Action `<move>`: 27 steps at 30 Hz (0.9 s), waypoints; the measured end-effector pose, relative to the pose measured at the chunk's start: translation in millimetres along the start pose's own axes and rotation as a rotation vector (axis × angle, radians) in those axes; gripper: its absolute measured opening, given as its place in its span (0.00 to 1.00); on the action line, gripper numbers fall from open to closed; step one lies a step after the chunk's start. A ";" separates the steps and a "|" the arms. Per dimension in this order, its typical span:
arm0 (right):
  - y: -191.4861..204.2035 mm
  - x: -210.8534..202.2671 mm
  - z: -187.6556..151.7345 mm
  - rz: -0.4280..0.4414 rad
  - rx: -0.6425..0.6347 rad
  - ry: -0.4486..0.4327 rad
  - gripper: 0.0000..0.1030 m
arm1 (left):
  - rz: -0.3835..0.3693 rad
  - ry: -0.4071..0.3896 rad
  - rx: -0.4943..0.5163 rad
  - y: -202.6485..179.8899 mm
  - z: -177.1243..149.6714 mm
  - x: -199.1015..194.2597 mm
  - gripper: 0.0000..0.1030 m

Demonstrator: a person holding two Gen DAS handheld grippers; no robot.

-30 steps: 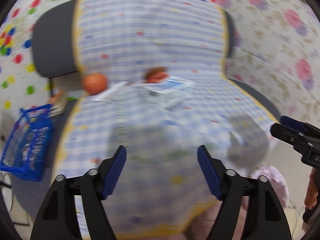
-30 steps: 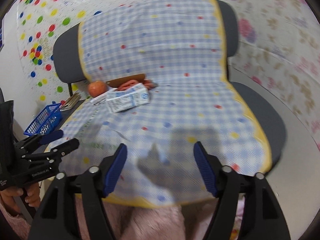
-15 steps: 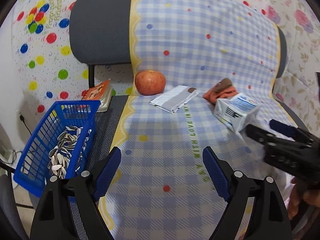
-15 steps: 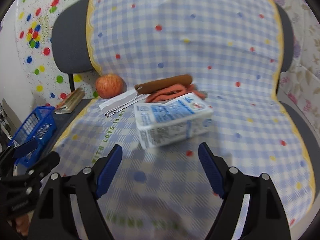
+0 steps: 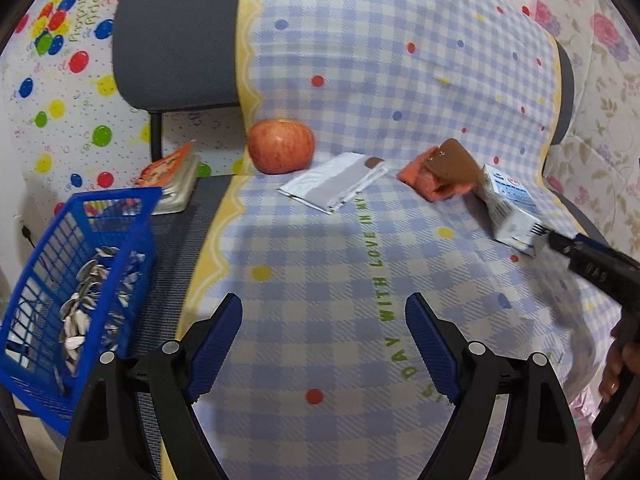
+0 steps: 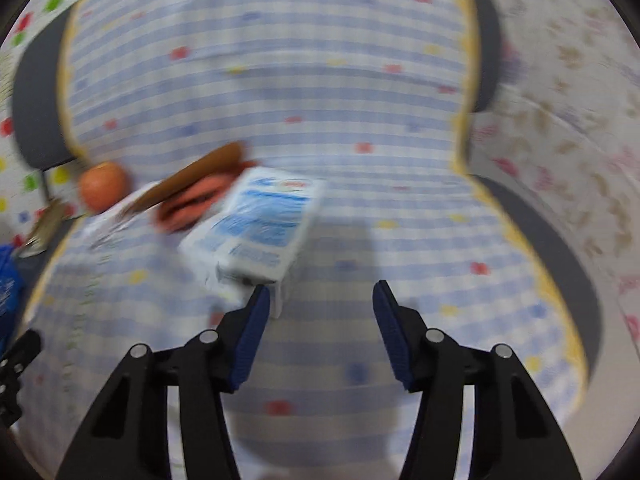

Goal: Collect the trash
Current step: 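Grasp the white milk carton with the right tool while the left tool grasps the white paper packet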

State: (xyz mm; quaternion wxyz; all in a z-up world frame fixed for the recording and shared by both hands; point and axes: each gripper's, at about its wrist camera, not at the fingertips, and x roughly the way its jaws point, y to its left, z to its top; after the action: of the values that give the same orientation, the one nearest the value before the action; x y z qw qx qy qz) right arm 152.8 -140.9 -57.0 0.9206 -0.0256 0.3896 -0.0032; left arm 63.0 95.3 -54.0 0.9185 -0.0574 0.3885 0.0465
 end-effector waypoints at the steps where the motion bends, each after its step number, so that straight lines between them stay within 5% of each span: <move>1: -7.3 -1.8 1.0 0.005 0.018 -0.005 0.52 | -0.004 0.001 0.005 -2.6 0.7 0.7 0.81; 3: -16.9 -7.4 2.9 0.104 0.048 -0.017 0.59 | -0.012 0.001 0.013 -7.0 2.5 1.5 0.81; 5: -12.9 -10.3 2.9 0.181 0.034 -0.026 0.80 | -0.009 0.001 0.020 -10.0 4.6 1.7 0.81; 9: 10.3 -3.2 5.7 0.210 -0.031 -0.020 0.89 | -0.001 0.003 0.025 -11.1 5.1 -0.1 0.81; 15: 30.4 25.5 23.8 0.142 -0.024 0.011 0.89 | 0.018 0.013 0.023 -9.6 2.8 -1.0 0.81; 16: 32.8 28.7 24.8 0.126 -0.029 0.014 0.87 | 0.023 0.012 0.023 -9.2 3.0 -1.2 0.81; 17: 33.6 29.7 24.8 0.119 -0.033 0.014 0.71 | 0.027 0.011 0.025 -8.9 3.6 -1.0 0.81; 18: 33.1 28.5 24.2 0.117 -0.035 0.008 0.72 | 0.031 0.009 0.027 -8.6 3.9 -0.7 0.81; 27: -9.6 -19.3 6.7 0.229 -0.020 -0.074 0.69 | 0.057 0.003 0.016 -2.8 35.8 26.4 0.81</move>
State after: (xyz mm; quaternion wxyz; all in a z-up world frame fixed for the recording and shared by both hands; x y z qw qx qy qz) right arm 144.3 -149.7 -38.1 0.9285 0.0096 0.3555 0.1069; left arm 107.1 98.6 -48.1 0.9167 -0.0392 0.3915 0.0698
